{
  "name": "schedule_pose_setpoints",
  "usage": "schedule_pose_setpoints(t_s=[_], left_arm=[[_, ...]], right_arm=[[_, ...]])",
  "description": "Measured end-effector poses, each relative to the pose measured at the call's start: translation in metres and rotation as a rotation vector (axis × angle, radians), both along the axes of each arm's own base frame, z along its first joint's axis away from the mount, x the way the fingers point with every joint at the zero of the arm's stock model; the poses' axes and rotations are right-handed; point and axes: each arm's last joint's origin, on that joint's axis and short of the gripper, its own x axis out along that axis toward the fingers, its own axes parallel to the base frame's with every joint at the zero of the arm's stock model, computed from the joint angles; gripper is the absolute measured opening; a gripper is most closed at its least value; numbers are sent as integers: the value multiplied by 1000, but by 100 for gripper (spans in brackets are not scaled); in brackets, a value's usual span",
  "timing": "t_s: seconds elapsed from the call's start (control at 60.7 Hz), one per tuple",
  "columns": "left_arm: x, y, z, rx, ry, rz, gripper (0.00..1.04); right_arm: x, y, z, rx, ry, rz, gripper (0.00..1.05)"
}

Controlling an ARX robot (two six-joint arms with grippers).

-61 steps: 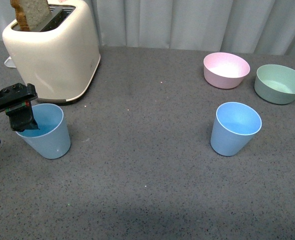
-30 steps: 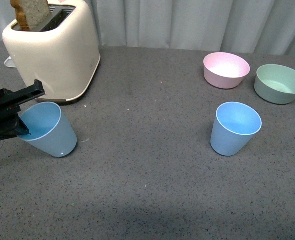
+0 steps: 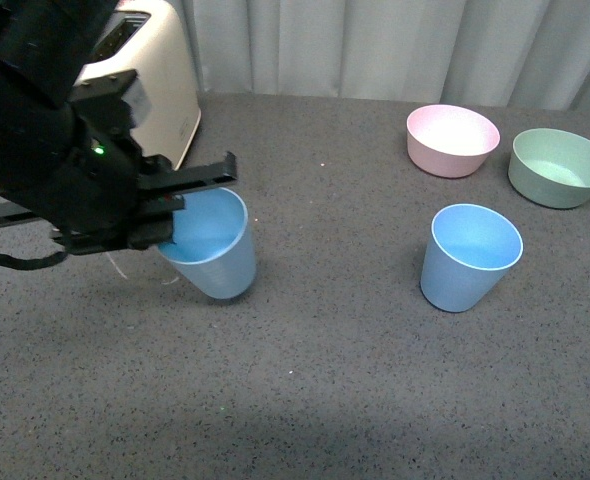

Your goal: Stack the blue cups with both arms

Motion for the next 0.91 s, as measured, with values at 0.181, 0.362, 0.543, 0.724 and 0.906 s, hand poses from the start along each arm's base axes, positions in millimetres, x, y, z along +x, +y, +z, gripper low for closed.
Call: schedule_pose_setpoints(t_s=[0.181, 0.362, 0.543, 0.724, 0.906], left_arm=[[5, -17, -5, -6, 11, -20, 4], [7, -28, -5, -15, 11, -19, 4], [7, -30, -7, -5, 13, -17, 4], [7, -31, -7, -6, 12, -25, 12], [7, -31, -6, -12, 12, -32, 43]], right_arm=[[0, 0, 0, 0, 0, 0, 95], [0, 0, 0, 0, 0, 0, 95], [0, 0, 0, 0, 0, 0, 95], [0, 0, 0, 0, 0, 0, 95], [0, 0, 0, 0, 0, 0, 95]])
